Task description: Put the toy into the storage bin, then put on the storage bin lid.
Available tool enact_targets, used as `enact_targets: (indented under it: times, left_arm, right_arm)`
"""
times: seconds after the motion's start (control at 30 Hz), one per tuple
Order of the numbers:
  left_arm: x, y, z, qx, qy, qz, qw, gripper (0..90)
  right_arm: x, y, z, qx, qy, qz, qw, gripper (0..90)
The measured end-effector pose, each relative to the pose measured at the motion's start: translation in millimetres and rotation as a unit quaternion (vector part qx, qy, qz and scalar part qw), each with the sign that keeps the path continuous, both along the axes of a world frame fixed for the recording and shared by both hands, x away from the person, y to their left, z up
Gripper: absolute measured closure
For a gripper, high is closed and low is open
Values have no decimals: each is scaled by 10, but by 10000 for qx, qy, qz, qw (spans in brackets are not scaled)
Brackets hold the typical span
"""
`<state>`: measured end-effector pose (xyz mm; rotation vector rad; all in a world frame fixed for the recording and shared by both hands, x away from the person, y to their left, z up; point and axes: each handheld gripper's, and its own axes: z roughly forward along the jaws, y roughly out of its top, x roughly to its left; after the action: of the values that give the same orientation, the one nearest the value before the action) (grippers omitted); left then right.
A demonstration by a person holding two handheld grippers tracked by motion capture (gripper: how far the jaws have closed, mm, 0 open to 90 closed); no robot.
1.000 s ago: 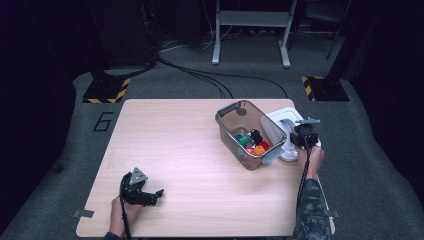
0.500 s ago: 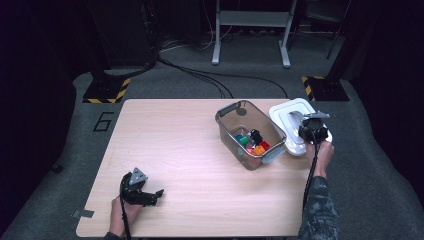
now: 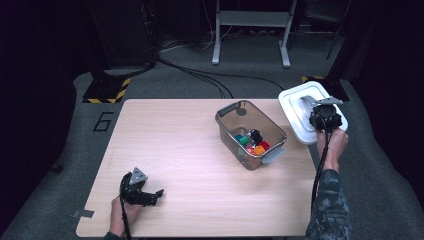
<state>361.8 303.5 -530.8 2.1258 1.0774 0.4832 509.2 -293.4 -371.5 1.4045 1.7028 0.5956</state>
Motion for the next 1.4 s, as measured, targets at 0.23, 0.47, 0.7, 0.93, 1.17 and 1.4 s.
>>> enact_targets:
  times: [0.23, 0.47, 0.7, 0.93, 1.17, 1.4]
  left_arm:
    - [0, 0, 0, 1, -4, 1, 10000, 44]
    - [0, 6, 8, 11, 53, -34, 10000, 44]
    - [1, 7, 9, 15, 52, -34, 10000, 44]
    - [2, 7, 9, 13, 52, -42, 10000, 45]
    - [0, 5, 8, 3, 54, -26, 10000, 45]
    - [0, 6, 8, 5, 55, -38, 10000, 45]
  right_arm:
    - [-73, 52, 232, -11, -151, 81, 9999, 672]
    - [-156, 204, 358, 205, -183, 318, 9991, 672]
    - [-167, 372, 415, 326, -70, 547, 9979, 672]
    - [-178, 608, 469, 450, 14, 787, 9959, 672]
    - [-182, 908, 451, 628, 187, 1168, 9910, 672]
    - [-190, 1136, 346, 699, 442, 1448, 9860, 671]
